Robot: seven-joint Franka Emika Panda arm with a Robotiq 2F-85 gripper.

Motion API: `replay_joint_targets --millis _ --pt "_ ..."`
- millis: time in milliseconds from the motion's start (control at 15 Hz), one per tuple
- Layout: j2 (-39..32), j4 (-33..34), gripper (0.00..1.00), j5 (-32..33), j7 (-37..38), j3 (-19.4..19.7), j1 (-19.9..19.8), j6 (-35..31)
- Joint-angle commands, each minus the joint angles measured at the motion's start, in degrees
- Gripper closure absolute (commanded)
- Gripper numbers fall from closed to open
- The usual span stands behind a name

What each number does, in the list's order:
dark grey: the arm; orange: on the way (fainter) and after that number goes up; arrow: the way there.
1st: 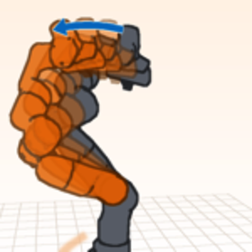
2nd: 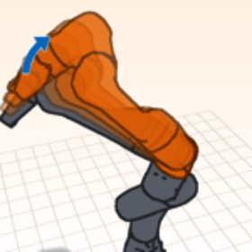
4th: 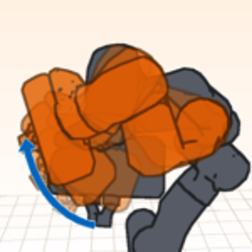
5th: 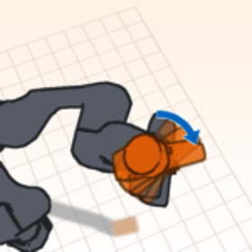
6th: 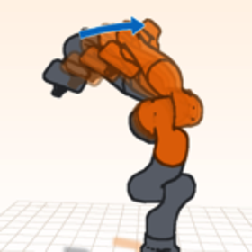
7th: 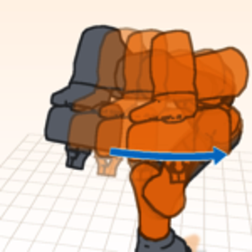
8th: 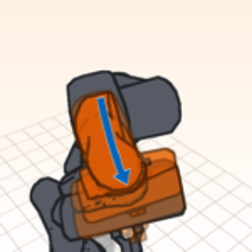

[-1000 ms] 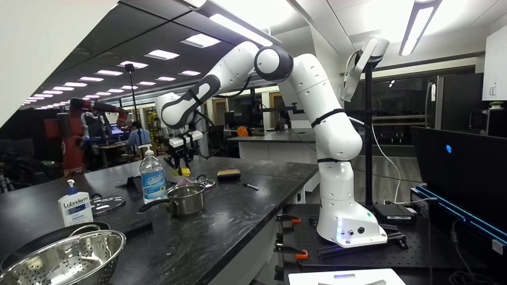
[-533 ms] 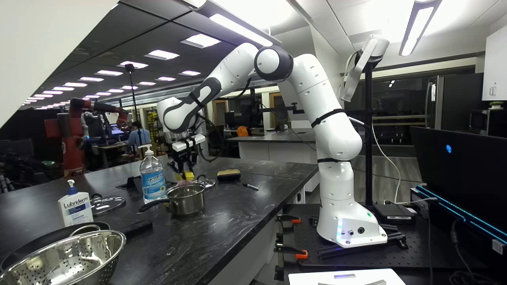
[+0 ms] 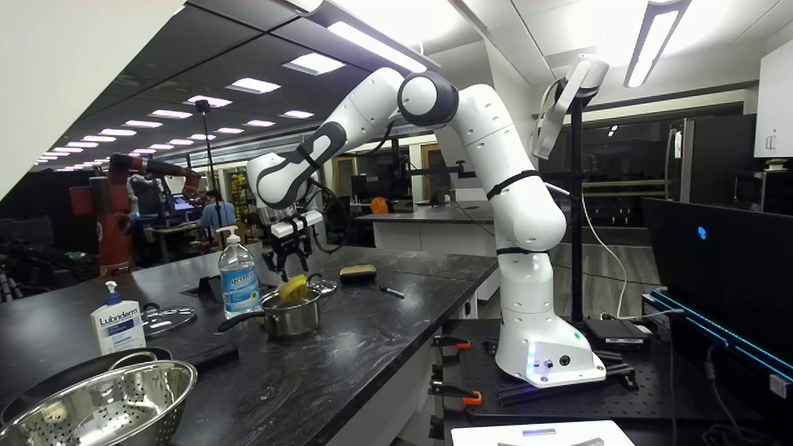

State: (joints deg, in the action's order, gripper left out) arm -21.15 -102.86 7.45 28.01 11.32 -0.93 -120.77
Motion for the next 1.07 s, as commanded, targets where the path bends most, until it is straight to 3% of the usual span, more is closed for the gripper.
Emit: replay_joint_targets --millis 0,400,1000 --pt "1.5 -1.7 0.00 0.8 -1.8 -0.6 -0.5 -0.5" --pt "1.5 -1.8 0.00 1.7 -2.1 -0.3 -0.3 -1.3" --pt "0.3 1.0 0.00 1.6 0.1 1.8 -2.0 -7.7"
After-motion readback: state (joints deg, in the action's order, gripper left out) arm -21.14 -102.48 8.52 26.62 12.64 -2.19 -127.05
